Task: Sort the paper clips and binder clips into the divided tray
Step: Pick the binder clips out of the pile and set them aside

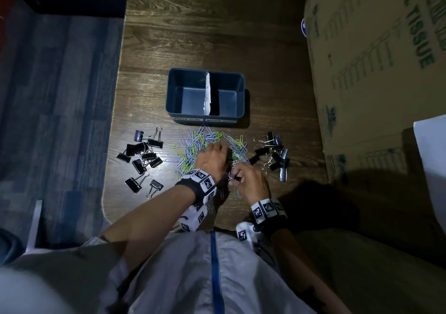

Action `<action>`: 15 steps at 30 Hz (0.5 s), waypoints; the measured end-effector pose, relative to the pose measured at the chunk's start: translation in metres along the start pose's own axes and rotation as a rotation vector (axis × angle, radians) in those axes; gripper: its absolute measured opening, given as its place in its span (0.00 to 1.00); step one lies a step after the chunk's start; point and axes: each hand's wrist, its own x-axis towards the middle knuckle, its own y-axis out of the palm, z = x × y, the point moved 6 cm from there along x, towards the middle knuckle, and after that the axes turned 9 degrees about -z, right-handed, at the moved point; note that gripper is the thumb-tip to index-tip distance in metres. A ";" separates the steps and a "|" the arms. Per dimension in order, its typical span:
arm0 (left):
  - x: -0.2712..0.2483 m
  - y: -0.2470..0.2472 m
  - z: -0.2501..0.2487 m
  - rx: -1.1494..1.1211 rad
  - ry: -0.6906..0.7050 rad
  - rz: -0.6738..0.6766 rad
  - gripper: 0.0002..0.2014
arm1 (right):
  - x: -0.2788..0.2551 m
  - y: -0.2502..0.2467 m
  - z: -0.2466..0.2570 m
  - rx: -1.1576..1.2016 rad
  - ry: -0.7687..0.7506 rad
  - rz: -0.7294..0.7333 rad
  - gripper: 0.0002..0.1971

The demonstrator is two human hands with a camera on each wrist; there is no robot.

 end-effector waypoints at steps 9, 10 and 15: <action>0.002 -0.002 0.001 0.004 0.054 0.082 0.30 | -0.002 -0.008 -0.049 0.295 0.362 -0.060 0.16; 0.002 -0.002 0.002 0.003 0.074 0.086 0.31 | -0.001 -0.010 -0.055 0.309 0.391 -0.077 0.16; -0.008 -0.003 0.011 -0.050 0.118 0.042 0.30 | 0.002 -0.033 -0.062 0.258 0.421 -0.203 0.16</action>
